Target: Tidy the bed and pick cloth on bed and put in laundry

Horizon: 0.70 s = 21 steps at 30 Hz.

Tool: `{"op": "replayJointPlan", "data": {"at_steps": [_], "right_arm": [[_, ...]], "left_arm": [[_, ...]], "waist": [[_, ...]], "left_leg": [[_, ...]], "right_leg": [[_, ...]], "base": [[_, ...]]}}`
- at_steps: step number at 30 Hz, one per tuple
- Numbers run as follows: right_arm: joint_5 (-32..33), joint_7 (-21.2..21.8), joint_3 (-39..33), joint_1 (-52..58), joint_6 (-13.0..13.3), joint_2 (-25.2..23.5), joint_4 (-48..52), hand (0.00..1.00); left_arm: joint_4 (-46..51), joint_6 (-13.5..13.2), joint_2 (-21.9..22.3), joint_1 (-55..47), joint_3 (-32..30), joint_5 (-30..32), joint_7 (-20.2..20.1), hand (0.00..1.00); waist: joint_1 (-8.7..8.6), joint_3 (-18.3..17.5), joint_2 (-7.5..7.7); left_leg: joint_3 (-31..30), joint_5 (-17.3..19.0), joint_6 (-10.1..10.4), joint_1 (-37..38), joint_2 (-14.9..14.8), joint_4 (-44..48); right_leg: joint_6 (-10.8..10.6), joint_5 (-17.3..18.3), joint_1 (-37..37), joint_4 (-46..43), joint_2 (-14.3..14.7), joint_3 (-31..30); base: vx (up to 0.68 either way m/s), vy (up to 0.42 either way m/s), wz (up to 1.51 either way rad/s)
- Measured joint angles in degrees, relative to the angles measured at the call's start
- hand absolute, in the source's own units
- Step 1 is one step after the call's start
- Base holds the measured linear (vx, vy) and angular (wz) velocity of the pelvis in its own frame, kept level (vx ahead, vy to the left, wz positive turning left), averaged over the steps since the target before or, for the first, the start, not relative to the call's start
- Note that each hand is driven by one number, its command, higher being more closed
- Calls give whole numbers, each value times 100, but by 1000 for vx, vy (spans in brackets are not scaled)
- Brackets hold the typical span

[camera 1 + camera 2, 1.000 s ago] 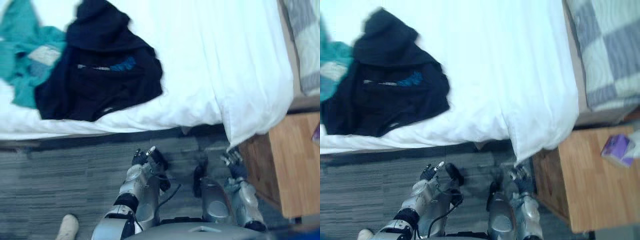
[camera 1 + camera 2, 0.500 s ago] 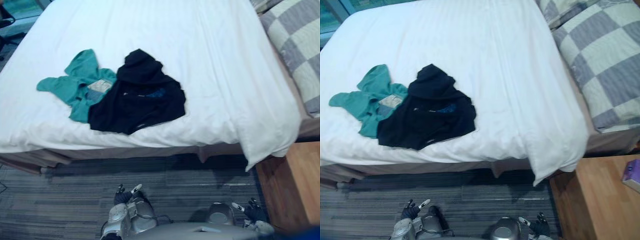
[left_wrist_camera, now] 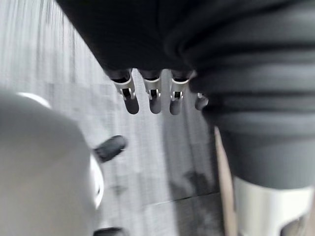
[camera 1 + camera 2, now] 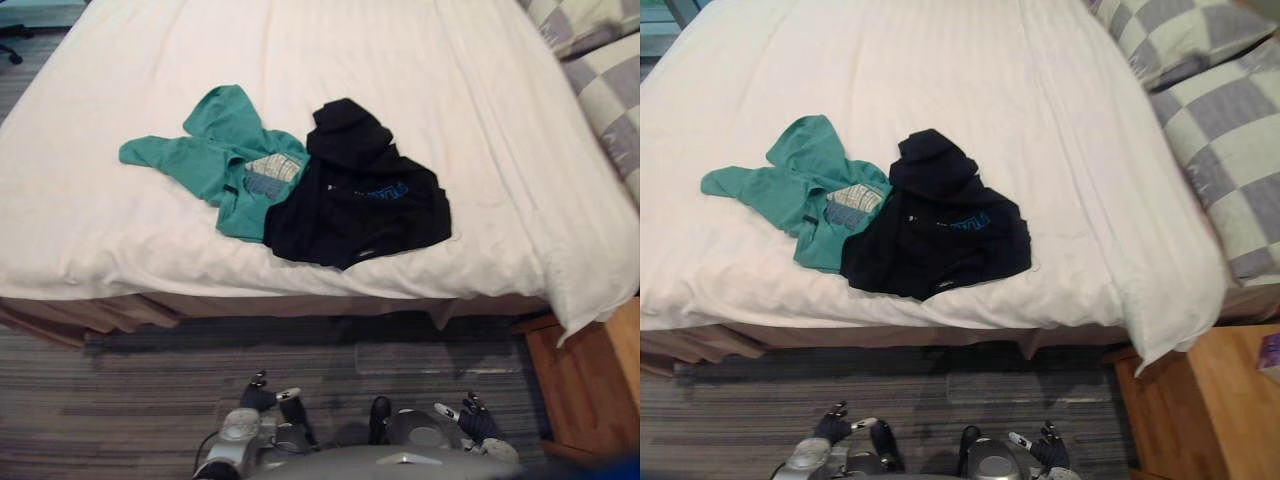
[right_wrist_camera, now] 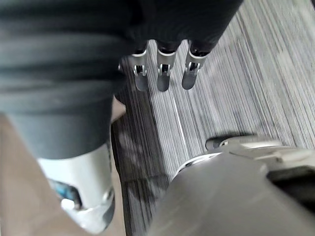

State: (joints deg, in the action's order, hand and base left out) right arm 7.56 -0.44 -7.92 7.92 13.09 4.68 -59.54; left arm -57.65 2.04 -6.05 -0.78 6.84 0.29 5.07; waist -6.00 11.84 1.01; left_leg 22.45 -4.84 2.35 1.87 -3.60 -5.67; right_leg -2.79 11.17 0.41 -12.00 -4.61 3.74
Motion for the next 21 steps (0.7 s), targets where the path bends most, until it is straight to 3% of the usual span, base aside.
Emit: {"op": "replayJointPlan", "data": {"at_steps": [3,6,8,11,13,15,16,17,18,21], "right_arm": [[266,10,159,96,47,-62,-6,0],[459,19,173,84,36,-95,96,0],[459,19,206,76,36,-107,247,0],[400,-28,463,110,45,33,370,0],[313,-48,523,75,46,73,405,0],[92,-2,639,-7,102,72,446,0],[45,0,637,-40,102,75,423,0],[-70,8,632,-130,102,73,344,0],[-137,28,635,-106,117,113,311,0],[-168,39,655,-94,178,331,146,0]], "left_arm": [[8,-29,-15,-57,-21,94,11,0],[13,-324,28,-198,-94,93,38,0],[40,-567,64,-197,-134,80,129,0],[133,-798,90,-220,-256,82,154,0],[131,-800,114,-255,-237,36,127,0],[110,-808,126,-257,-158,-106,67,0],[115,-814,104,-252,-92,-180,16,0],[121,-871,49,-248,-33,-311,-56,0],[100,-896,46,-263,5,-421,-102,0],[5,-954,136,-273,256,-422,-173,0]], "waist": [[73,-75,91],[140,-241,47],[209,-237,29],[190,-238,-34],[233,-293,-100],[145,-318,-8],[76,-285,41],[73,-245,101],[68,-268,89],[52,-351,-174]], "left_leg": [[118,-66,19,222,-40,-4],[780,-1,18,313,-50,58],[857,589,-51,-176,-351,1432],[855,960,-101,-801,-908,3163],[759,1039,-62,-681,-797,2918],[261,969,0,-417,-268,1964],[143,960,-9,-454,-213,1952],[127,1200,-124,-491,-273,2146],[23,1237,-36,-462,-448,2217],[-165,1137,133,-270,-774,1940]], "right_leg": [[4,0,370,6,-19,-5],[4,0,440,25,-40,-62],[3,1,457,49,-118,-129],[-20,15,492,10,-146,-137],[-79,75,429,-13,-167,-190],[-113,279,187,-28,-375,-473],[-125,269,155,-34,-451,-487],[-132,273,149,-27,-587,-545],[-230,278,140,-5,-696,-658],[-533,305,91,-28,-807,-769]], "base": [[85,20,45],[-15,33,-19],[-14,-34,-37],[-80,-23,-29],[-65,56,-50],[-77,81,-29],[-135,47,-9],[-138,68,-15],[-121,114,-26],[-45,283,-18]]}}
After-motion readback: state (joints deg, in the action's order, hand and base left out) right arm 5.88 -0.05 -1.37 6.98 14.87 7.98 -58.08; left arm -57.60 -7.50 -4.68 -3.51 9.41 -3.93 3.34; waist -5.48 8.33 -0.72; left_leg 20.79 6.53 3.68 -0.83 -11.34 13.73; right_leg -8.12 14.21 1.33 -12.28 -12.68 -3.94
